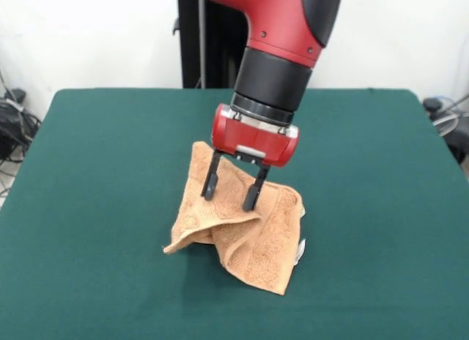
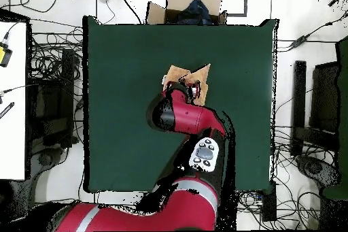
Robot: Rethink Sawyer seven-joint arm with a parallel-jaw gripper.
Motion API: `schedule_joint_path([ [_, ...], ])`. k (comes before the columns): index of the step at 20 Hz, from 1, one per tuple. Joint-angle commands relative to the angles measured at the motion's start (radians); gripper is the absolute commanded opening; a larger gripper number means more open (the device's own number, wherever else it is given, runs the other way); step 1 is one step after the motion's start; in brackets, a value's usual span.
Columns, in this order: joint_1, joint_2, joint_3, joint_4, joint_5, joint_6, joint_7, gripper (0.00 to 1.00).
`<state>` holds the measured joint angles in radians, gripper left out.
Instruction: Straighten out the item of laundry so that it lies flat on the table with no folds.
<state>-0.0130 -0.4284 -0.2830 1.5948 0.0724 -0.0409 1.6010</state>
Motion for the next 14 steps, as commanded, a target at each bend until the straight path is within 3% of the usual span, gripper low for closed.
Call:
schedule_joint_path([
  [1, -0.031, 0.031, 0.146, 0.064, -0.010, -0.049, 0.209, 0.00],
  [14, -0.024, 0.018, 0.134, 0.065, 0.002, -0.012, 0.200, 0.00],
])
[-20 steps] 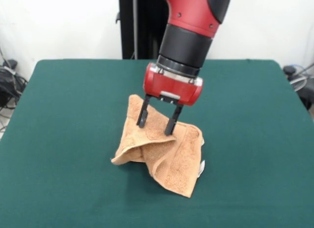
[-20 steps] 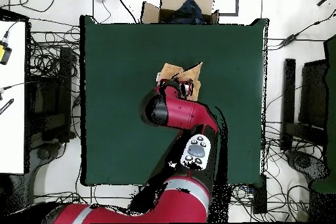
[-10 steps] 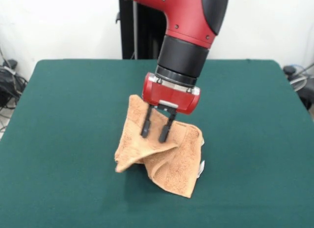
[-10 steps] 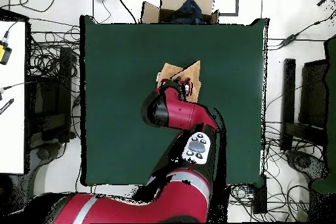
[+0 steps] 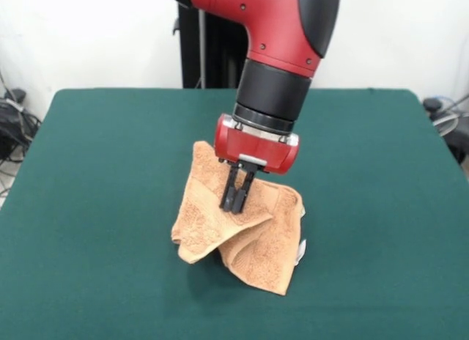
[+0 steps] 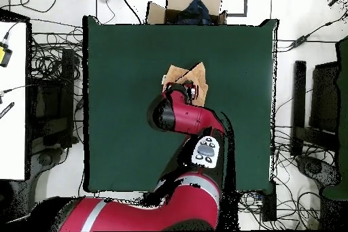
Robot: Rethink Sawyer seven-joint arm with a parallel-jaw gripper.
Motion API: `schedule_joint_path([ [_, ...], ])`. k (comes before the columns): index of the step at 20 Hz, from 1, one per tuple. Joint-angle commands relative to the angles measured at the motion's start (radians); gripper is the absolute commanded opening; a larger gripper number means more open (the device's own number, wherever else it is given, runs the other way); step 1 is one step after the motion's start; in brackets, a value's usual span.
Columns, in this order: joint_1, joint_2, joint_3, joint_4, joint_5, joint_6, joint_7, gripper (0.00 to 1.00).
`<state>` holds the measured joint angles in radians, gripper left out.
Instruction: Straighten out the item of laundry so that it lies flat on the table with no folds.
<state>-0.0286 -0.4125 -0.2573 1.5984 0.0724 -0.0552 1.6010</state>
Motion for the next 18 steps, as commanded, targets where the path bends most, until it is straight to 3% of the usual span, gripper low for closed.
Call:
schedule_joint_path([
  [1, -0.004, 0.000, 0.103, 0.058, 0.004, 0.012, 0.196, 0.00],
  [10, 0.033, -0.054, 0.052, 0.050, 0.021, 0.179, 0.157, 0.00],
  [18, 0.017, -0.070, 0.009, -0.052, -0.004, 0.323, 0.093, 0.00],
])
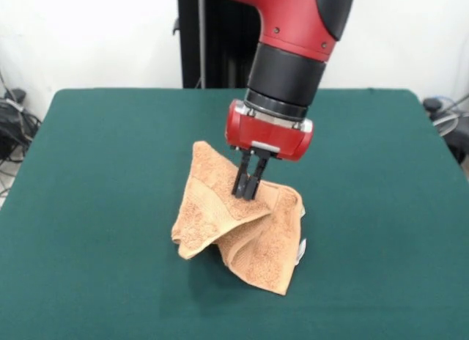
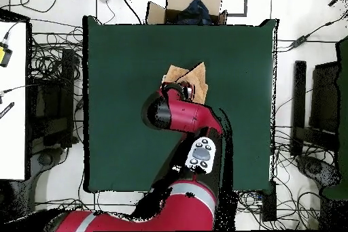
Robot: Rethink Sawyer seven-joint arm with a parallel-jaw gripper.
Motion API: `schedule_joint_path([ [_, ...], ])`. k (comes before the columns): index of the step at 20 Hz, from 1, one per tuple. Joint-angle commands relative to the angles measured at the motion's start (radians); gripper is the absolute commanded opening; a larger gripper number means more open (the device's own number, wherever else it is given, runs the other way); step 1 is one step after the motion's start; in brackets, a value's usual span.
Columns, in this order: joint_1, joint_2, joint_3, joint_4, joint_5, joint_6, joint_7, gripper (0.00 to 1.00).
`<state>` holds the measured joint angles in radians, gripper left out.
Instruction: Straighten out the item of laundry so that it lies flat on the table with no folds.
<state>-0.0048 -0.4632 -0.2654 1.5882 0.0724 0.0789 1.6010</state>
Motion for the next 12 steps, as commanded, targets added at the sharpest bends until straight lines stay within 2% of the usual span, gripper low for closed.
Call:
schedule_joint_path([
  [1, -0.020, -0.026, 0.018, -0.059, -0.017, 0.214, 0.071, 0.00],
  [9, -0.099, -0.038, 0.049, -0.146, -0.102, 0.284, -0.027, 0.00],
  [12, -0.095, -0.029, 0.050, -0.155, -0.097, 0.296, 0.017, 0.00],
])
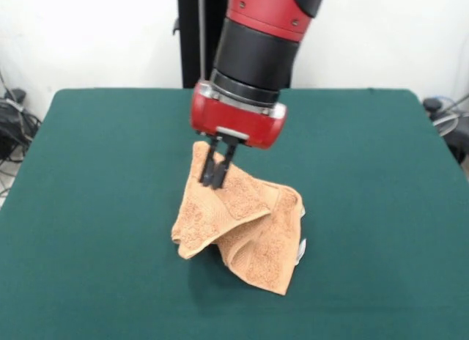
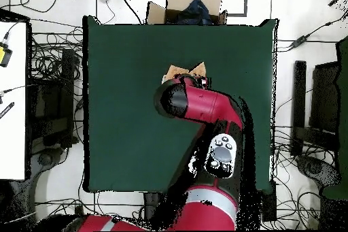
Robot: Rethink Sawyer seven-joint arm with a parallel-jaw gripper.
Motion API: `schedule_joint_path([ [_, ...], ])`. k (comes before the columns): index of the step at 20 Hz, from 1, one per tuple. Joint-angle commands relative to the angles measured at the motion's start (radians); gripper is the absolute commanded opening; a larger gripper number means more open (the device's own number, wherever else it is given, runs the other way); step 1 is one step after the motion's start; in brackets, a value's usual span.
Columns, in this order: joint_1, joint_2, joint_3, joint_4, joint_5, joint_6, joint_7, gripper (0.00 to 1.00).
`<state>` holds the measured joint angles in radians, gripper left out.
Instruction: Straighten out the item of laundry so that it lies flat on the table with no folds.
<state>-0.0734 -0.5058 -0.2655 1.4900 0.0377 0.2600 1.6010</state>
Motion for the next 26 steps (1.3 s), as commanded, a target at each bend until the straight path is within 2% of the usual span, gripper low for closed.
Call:
schedule_joint_path([
  [1, -0.024, 0.019, 0.052, -0.058, -0.065, 0.105, 0.030, 0.00],
  [5, -0.006, 0.051, 0.030, -0.096, -0.038, 0.080, 0.113, 0.00],
  [16, 0.039, 0.102, 0.002, -0.151, 0.021, 0.029, 0.228, 0.00],
  [19, 0.077, 0.129, -0.042, -0.155, 0.077, 0.017, 0.315, 0.00],
  [26, 0.130, 0.173, -0.128, -0.157, 0.197, 0.040, 0.385, 0.00],
])
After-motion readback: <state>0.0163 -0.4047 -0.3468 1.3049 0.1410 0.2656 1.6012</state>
